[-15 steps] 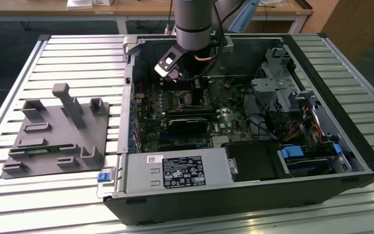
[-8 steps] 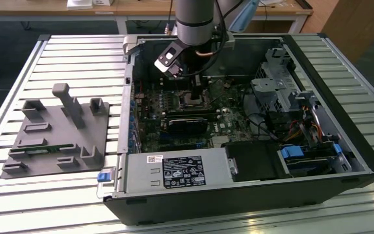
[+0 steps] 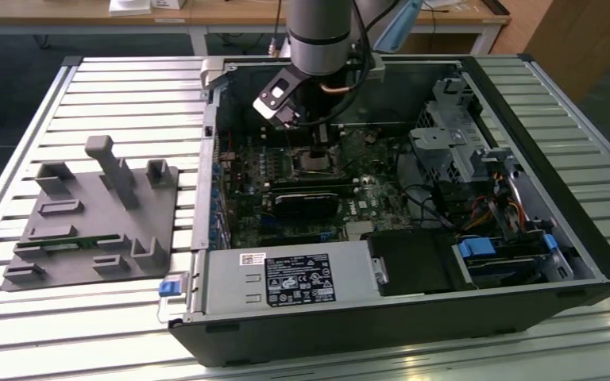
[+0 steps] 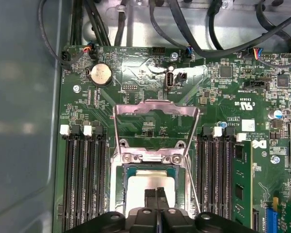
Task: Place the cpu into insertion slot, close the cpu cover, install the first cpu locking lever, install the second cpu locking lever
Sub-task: 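Place the cpu into insertion slot, then close the cpu cover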
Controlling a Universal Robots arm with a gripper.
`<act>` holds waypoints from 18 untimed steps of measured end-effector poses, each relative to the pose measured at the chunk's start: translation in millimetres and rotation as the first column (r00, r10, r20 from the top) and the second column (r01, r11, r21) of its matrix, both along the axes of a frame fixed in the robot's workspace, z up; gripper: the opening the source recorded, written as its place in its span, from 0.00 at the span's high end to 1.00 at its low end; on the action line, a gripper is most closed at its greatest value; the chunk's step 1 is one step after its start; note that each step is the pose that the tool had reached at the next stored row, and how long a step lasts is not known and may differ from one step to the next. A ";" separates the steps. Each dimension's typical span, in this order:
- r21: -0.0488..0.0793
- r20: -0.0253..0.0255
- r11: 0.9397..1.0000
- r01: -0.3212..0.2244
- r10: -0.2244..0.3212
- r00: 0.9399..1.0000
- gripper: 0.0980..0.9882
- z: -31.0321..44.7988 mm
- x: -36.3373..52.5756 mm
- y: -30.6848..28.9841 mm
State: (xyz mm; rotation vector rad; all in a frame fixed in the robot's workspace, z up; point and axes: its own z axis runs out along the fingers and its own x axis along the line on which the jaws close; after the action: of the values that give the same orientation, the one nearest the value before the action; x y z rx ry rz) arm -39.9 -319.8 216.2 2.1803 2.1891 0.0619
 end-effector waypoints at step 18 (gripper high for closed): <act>0.007 -0.001 1.000 0.000 0.000 1.000 0.99 11.2 0.2 -0.3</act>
State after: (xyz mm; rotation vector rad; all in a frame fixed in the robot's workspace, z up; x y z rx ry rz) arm -39.7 -320.1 227.3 2.1846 2.1928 0.0685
